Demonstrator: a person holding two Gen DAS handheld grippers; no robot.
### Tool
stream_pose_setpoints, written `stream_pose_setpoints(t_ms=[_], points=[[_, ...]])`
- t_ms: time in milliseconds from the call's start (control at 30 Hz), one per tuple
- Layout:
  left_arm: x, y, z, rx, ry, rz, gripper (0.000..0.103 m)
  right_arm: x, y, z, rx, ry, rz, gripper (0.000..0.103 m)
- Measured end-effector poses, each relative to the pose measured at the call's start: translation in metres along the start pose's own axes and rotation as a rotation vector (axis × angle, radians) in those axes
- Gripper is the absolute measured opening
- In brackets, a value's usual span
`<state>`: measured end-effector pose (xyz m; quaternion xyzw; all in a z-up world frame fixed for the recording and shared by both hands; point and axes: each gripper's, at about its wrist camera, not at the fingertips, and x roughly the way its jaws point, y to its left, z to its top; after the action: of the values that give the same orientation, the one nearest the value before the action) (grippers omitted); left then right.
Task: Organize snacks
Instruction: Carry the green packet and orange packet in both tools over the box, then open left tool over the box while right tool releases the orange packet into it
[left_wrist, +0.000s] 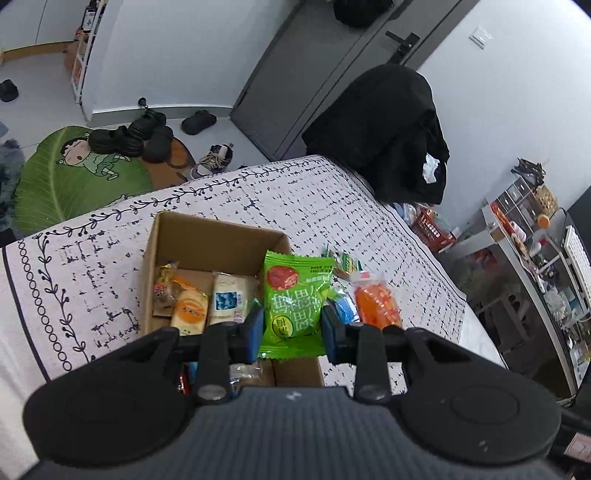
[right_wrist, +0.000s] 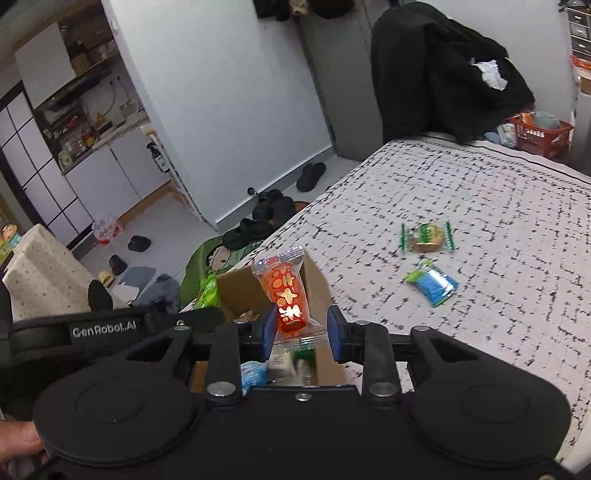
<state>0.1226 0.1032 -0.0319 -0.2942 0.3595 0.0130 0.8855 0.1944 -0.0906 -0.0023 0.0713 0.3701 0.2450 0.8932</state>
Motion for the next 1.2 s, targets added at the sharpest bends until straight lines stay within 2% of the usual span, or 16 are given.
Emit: stream_pose_setpoints(t_ms=[133, 233, 300, 367, 700, 767, 900, 1200], points=[[0.001, 0.006, 0.0, -0.013, 0.0, 0.005, 0.032, 0.012, 0.007, -0.005, -0.016, 0.044, 0.025, 0.031], [0.005, 0.01, 0.0, -0.019, 0.011, 0.009, 0.032, 0.018, 0.011, -0.009, -0.045, 0.058, -0.033, 0.035], [0.009, 0.013, 0.0, -0.021, 0.025, 0.012, 0.032, 0.018, 0.007, -0.01, -0.033, 0.063, -0.025, 0.038], [0.015, 0.014, -0.001, -0.022, 0.047, 0.012, 0.032, 0.017, 0.004, -0.01, -0.025, 0.063, -0.032, 0.044], [0.032, 0.008, -0.01, -0.003, 0.111, 0.002, 0.032, 0.016, -0.016, -0.002, 0.006, 0.045, -0.053, 0.049], [0.035, 0.008, -0.011, -0.012, 0.13, -0.006, 0.038, 0.016, -0.021, -0.001, 0.013, 0.042, -0.056, 0.049], [0.036, 0.012, -0.01, -0.038, 0.123, 0.011, 0.061, 0.015, -0.03, -0.001, 0.023, 0.037, -0.065, 0.05], [0.034, 0.0, -0.005, -0.021, 0.095, 0.067, 0.064, 0.012, -0.062, -0.005, 0.064, 0.035, -0.083, 0.054]])
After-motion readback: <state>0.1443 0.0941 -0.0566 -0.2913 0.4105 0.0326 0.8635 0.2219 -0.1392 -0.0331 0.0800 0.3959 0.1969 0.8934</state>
